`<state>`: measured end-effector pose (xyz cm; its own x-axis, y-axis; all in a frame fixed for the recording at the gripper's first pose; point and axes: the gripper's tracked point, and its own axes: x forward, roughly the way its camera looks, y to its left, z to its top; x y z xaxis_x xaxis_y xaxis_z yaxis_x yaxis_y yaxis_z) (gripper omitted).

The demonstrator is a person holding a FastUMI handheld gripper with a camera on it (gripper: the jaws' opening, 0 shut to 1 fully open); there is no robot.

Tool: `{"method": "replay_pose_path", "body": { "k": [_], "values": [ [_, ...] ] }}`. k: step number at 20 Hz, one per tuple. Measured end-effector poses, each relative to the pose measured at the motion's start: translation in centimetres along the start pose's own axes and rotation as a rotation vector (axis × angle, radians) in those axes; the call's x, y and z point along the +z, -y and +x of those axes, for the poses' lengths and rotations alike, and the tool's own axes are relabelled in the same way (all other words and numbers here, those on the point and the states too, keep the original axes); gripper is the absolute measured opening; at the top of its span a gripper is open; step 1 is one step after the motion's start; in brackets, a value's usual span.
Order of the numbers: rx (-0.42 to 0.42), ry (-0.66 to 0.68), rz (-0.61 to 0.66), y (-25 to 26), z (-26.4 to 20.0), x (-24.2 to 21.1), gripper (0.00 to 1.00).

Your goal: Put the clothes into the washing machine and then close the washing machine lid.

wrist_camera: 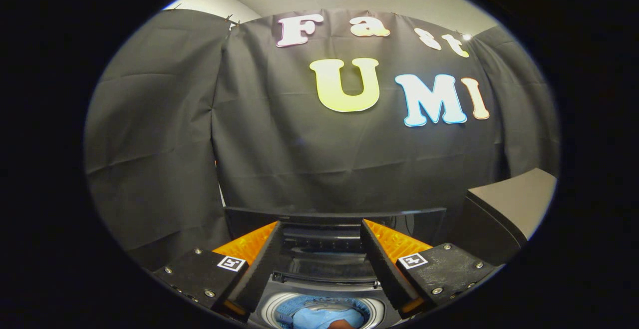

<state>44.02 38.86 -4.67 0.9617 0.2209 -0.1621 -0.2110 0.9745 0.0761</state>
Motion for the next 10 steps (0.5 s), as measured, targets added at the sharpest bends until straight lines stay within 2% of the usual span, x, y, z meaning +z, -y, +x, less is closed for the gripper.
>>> {"method": "replay_pose_path", "body": {
  "k": [5, 10],
  "values": [
    [-0.018, -0.017, 0.023, 0.2, 2.8, 1.8, 0.96],
    [-0.047, -0.084, 0.046, 0.2, 6.0, 1.7, 0.96]
  ]
}}
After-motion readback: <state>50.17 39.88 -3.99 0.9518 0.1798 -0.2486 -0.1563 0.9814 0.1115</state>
